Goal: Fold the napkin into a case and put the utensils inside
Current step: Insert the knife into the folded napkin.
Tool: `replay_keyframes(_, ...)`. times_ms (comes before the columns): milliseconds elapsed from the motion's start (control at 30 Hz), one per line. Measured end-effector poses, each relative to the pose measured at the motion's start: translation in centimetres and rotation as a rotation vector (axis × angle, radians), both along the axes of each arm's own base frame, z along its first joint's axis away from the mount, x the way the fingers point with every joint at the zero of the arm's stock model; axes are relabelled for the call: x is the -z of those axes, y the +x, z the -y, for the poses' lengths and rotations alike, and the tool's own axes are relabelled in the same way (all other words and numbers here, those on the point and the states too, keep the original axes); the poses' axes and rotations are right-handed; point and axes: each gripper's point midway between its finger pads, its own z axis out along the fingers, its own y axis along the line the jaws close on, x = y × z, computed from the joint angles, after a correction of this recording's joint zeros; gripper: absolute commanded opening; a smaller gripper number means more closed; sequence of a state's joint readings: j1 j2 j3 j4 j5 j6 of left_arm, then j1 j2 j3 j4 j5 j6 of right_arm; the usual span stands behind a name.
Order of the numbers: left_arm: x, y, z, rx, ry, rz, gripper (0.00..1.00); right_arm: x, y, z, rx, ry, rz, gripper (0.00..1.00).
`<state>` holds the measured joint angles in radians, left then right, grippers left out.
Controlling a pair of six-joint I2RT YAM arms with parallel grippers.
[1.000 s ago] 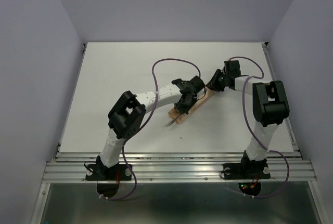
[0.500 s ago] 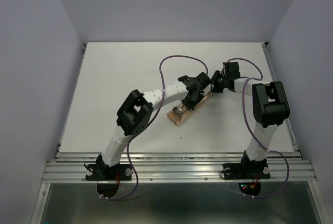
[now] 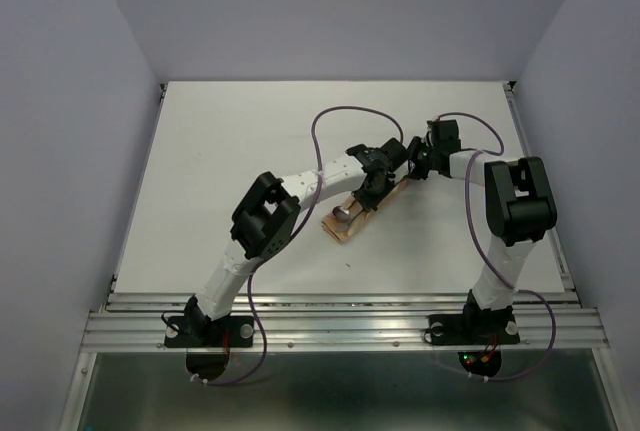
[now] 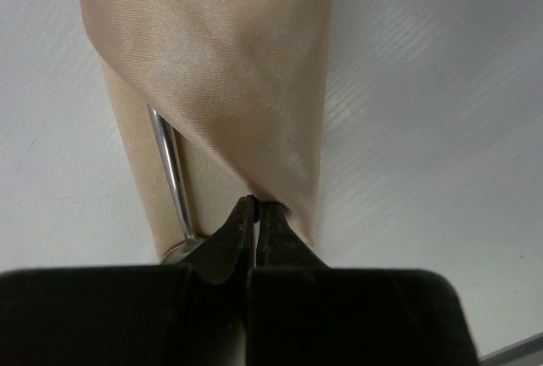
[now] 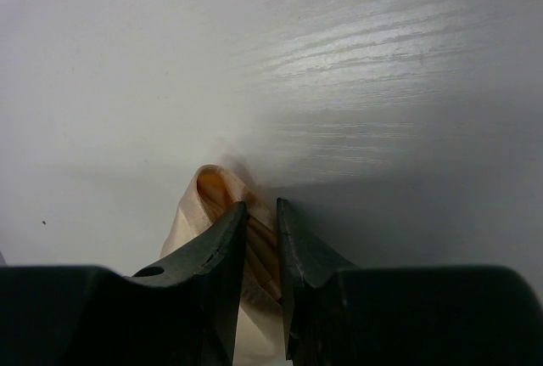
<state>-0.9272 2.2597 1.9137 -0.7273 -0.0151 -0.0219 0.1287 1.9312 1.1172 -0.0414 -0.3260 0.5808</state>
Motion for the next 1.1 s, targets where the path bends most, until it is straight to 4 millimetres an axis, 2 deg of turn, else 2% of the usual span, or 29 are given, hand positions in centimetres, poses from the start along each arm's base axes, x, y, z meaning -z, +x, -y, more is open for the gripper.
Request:
replay_keyframes(67,0.0,0.0,0.0,0.0,0.0,0.0,0.13,0.0,0.0,0.0,0.0,0.0,0.0,0.27)
replay_keyframes(100,0.0,0.0,0.0,0.0,0.0,0.0,0.23,0.0,0.0,-0.1,-0.001,0.0,0.0,0.27)
replay_keyframes(200,0.0,0.1,-0.1,-0.003,0.0,0.0,0.32,0.0,-0.1,-0.2,-0.004,0.001,0.0,0.27)
replay_keyframes(267,0.0,0.2,-0.1,-0.006,0.0,0.001,0.33,0.0,-0.1,-0.3,-0.005,0.001,-0.001,0.27)
replay_keyframes(767,1.2,-0.9,-2.0,-0.012,0.03,-0.024,0.33,0.0,-0.1,-0.5,-0.009,0.002,-0.001,0.27)
replay_keyframes(867,1.3,-1.0,-2.3,-0.017,0.028,-0.027,0.31,0.0,-0.1,-0.5,-0.009,0.002,-0.001,0.27)
replay_keyframes(1000,1.6,-1.1,-2.4,-0.021,0.02,-0.04,0.19,0.0,-0.2,-0.5,-0.009,0.002,-0.001,0.27)
replay_keyframes(1100,1.6,-1.2,-2.3,-0.022,0.01,-0.047,0.14,0.0,-0.2,-0.5,-0.009,0.003,-0.001,0.27)
